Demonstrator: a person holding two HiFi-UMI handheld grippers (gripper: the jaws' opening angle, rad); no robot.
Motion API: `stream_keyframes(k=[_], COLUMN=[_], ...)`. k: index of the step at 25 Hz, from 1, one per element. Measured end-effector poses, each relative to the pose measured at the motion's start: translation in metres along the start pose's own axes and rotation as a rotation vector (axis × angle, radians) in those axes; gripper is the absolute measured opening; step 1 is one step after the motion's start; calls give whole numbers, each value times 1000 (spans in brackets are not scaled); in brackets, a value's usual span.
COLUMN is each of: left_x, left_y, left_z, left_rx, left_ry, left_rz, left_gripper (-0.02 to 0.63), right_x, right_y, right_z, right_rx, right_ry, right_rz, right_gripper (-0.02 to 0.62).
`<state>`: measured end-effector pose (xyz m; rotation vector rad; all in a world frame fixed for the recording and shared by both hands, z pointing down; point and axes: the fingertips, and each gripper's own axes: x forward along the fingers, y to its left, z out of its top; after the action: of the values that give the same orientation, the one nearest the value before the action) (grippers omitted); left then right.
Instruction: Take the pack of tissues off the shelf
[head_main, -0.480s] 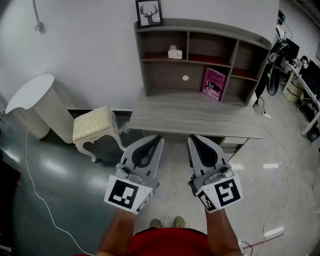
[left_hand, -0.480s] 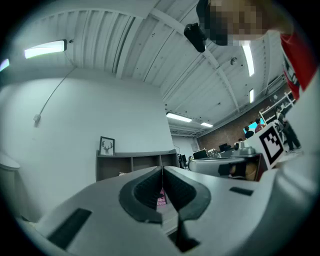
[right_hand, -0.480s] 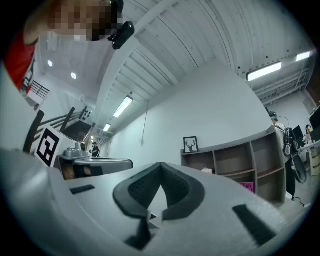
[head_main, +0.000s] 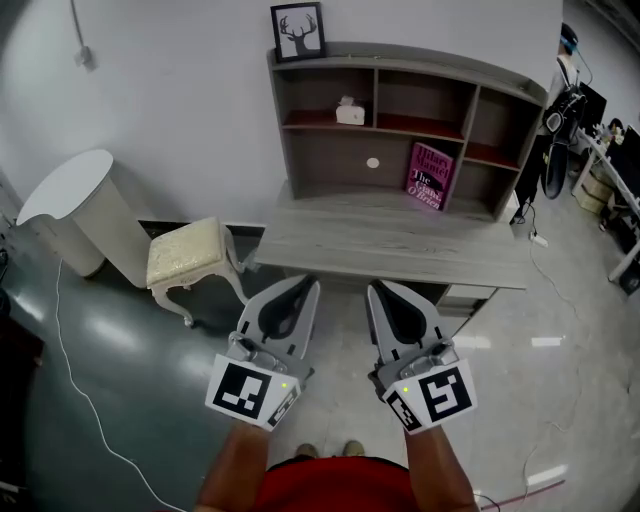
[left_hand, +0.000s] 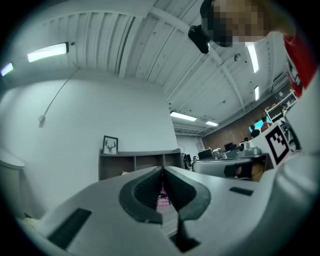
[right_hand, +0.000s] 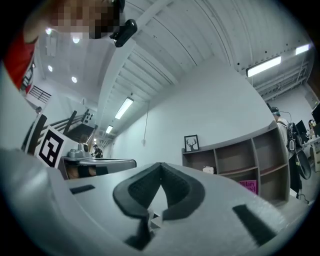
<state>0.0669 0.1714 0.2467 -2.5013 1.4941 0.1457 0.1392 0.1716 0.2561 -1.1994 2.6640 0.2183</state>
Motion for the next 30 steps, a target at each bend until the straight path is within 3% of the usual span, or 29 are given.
stream_keyframes(k=[10, 14, 21, 25, 30], left_x=[37, 51, 83, 106, 136], left_y=[-2, 17, 84, 136, 198], left_z=[-12, -18, -41, -51, -60], left_rx=[10, 9, -8, -18, -35], left_ry=[6, -1, -19, -32, -41], left_rz=[62, 71, 59, 22, -43], left_gripper=[9, 9, 9, 9, 9], right_x=[16, 38, 112, 169, 236], right_y=[-40, -50, -65, -77, -93], right_z=[-3, -12, -42, -55, -73], right_rx=[-26, -35, -68, -94, -109], right_ry=[-2, 14, 57, 84, 123], right_rz=[12, 8, -54, -142, -258], right_gripper=[8, 52, 155, 260, 339])
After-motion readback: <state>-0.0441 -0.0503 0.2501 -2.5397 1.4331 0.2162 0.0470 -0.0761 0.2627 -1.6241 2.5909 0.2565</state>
